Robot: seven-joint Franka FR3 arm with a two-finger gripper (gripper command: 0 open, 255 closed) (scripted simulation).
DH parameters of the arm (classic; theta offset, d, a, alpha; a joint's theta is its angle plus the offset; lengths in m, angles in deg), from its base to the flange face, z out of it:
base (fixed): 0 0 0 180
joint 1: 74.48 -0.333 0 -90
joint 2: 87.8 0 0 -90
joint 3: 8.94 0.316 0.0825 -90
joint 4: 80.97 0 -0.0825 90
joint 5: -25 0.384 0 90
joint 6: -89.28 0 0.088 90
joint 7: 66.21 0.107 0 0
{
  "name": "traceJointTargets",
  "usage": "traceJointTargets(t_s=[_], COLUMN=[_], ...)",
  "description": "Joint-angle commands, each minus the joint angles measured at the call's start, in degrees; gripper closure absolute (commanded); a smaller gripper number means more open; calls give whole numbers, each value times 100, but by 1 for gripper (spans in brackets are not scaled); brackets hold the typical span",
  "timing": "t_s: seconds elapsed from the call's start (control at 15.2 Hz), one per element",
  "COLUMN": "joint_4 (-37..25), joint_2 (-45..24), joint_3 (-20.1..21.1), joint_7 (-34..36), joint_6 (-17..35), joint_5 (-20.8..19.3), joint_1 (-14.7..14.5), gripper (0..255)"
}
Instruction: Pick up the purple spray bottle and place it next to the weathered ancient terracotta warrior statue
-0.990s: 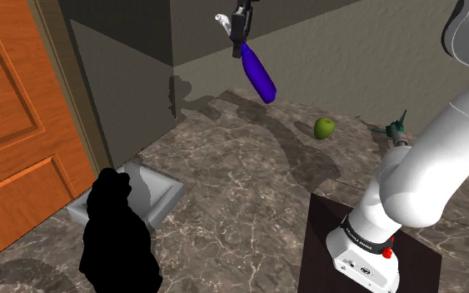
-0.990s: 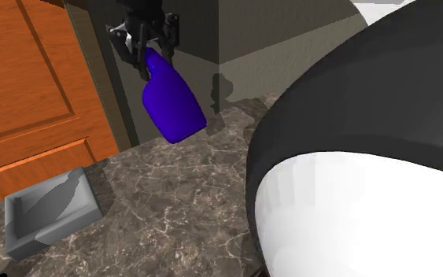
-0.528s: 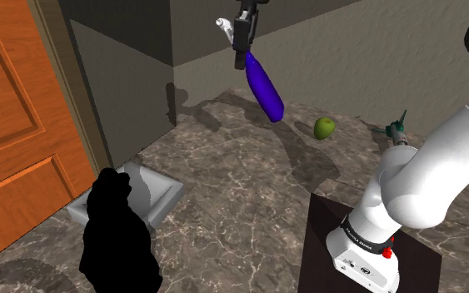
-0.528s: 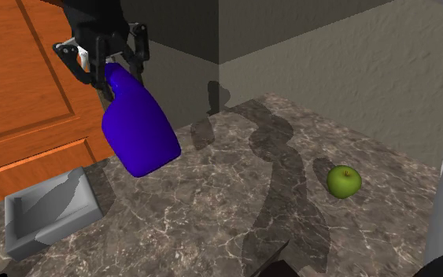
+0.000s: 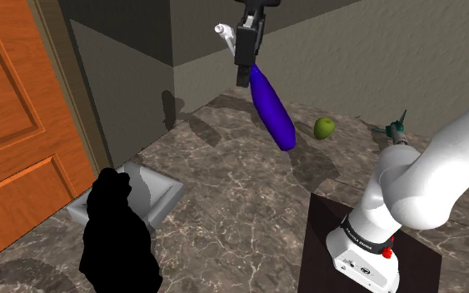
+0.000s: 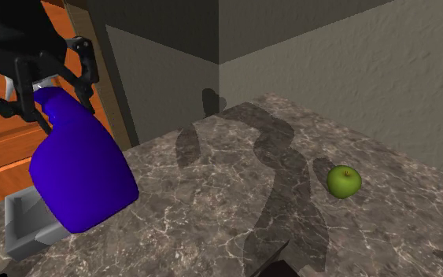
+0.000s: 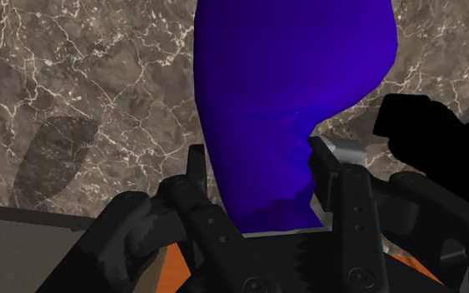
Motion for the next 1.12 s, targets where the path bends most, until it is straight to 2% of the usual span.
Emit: traceJointTargets(t_s=[0.0, 0.79, 1.06], joint_4=[-73, -647, -324], joint_2=[8, -374, -278], joint_3=[191, 1506, 1524], joint_7=[292, 2162, 2192], joint_6=[-85, -289, -49], joint_5=[63, 287, 341], joint_1=[-90, -597, -629], gripper=[255, 255, 255])
